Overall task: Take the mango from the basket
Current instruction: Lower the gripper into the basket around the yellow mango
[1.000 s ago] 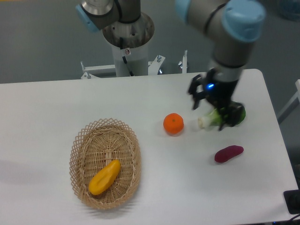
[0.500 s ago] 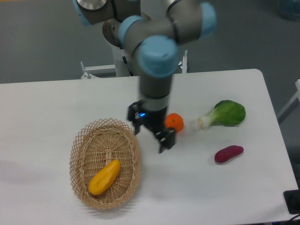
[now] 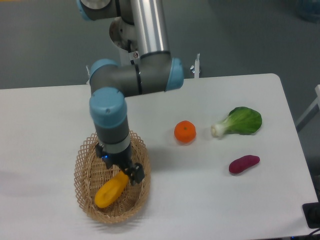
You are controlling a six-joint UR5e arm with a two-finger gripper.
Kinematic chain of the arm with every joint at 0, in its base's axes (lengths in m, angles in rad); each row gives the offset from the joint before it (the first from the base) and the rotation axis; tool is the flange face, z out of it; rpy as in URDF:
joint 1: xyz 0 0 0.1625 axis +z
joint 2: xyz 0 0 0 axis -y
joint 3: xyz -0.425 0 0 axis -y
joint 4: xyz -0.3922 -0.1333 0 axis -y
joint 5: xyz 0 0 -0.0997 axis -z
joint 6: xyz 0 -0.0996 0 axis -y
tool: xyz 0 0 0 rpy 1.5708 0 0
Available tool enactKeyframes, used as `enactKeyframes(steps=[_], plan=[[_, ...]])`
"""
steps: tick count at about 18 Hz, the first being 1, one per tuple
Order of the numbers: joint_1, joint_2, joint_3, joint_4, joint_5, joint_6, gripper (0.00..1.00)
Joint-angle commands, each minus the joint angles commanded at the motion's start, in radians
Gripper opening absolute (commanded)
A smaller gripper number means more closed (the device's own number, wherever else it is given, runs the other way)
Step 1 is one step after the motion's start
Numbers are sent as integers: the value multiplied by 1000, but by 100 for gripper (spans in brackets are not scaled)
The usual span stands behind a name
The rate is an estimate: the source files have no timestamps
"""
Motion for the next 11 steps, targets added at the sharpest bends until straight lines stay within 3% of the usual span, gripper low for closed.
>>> enactKeyframes(steps=[11], plan=[[-17,-55,8,20,3,-57,100]])
